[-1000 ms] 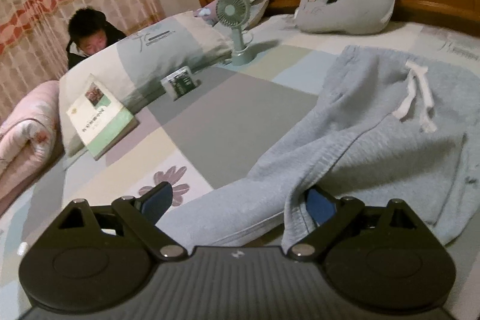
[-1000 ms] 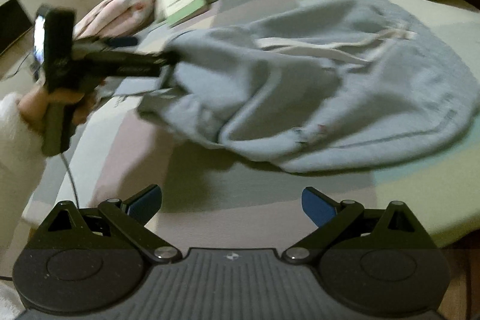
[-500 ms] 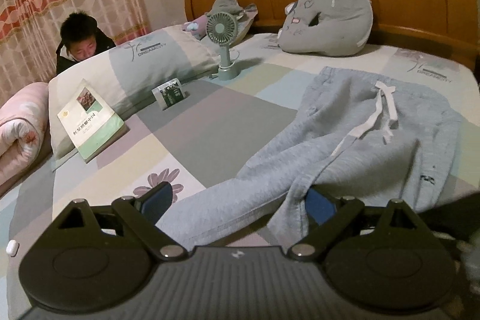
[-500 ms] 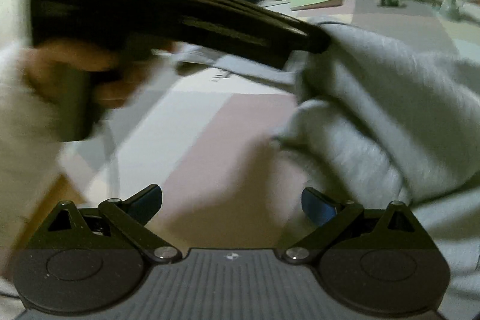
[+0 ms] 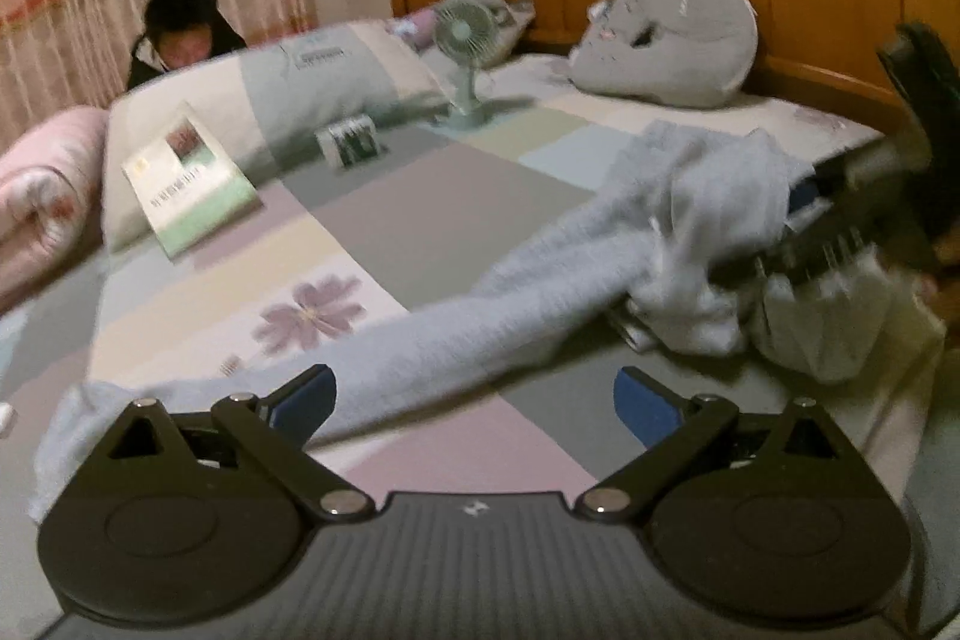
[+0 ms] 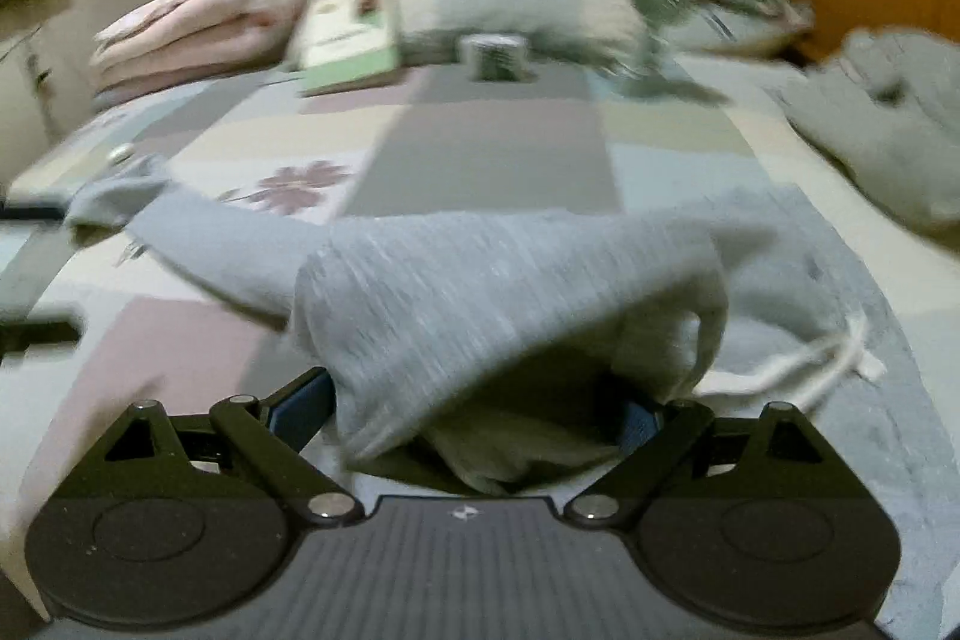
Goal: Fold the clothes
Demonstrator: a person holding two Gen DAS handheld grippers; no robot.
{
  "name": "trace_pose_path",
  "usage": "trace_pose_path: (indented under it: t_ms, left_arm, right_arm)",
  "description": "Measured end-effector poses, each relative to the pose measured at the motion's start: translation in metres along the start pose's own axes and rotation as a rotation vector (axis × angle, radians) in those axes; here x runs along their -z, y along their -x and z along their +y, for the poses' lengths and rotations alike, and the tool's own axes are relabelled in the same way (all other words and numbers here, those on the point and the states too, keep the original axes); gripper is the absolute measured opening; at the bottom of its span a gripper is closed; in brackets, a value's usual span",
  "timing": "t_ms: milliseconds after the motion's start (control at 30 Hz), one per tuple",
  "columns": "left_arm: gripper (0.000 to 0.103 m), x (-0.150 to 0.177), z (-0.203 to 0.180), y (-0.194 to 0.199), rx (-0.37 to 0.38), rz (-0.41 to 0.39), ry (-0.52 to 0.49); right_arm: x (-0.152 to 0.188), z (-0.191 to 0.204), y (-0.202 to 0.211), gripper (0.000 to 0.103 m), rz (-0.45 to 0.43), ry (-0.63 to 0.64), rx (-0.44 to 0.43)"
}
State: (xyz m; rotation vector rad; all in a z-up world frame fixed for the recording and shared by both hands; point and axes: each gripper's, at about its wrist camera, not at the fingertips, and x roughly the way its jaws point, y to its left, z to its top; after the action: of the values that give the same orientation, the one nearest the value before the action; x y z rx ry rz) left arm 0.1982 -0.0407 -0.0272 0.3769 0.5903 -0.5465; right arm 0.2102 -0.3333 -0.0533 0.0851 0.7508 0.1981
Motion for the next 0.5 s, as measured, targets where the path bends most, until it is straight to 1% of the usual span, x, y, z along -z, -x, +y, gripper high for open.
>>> trace_pose_path:
  t_ms: [133, 200, 233, 300, 400, 467, 500]
  left_arm:
    - [0.099, 0.009, -0.017, -0.014, 0.042, 0.036, -0.007]
    - [0.099, 0.013, -0.027, -0.021, 0.052, 0.050, -0.024]
    - [0.099, 0.014, -0.032, -0.024, 0.051, 0.054, -0.036]
    - [0.099, 0.016, -0.041, -0.030, 0.058, 0.057, -0.059]
    - [0.099, 0.015, -0.051, -0.039, 0.079, 0.064, -0.060]
    - [0.099, 0.014, -0.057, -0.043, 0.089, 0.058, -0.058]
    - [0.099, 0.013, -0.060, -0.045, 0.092, 0.054, -0.057]
  right_arm:
    - [0.005, -0.044, 0.001, 0.096, 0.002, -0.154, 0.034]
    - [0.011, -0.057, 0.010, 0.096, 0.000, -0.203, 0.026]
    - [0.014, -0.061, 0.014, 0.097, -0.002, -0.211, 0.023]
    - [0.018, -0.057, 0.018, 0.097, -0.005, -0.182, 0.042]
    - [0.019, -0.052, 0.020, 0.097, -0.020, -0.139, 0.101]
    - [0.019, -0.057, 0.023, 0.097, -0.019, -0.161, 0.114]
    - [0.019, -0.060, 0.027, 0.098, -0.018, -0.180, 0.106]
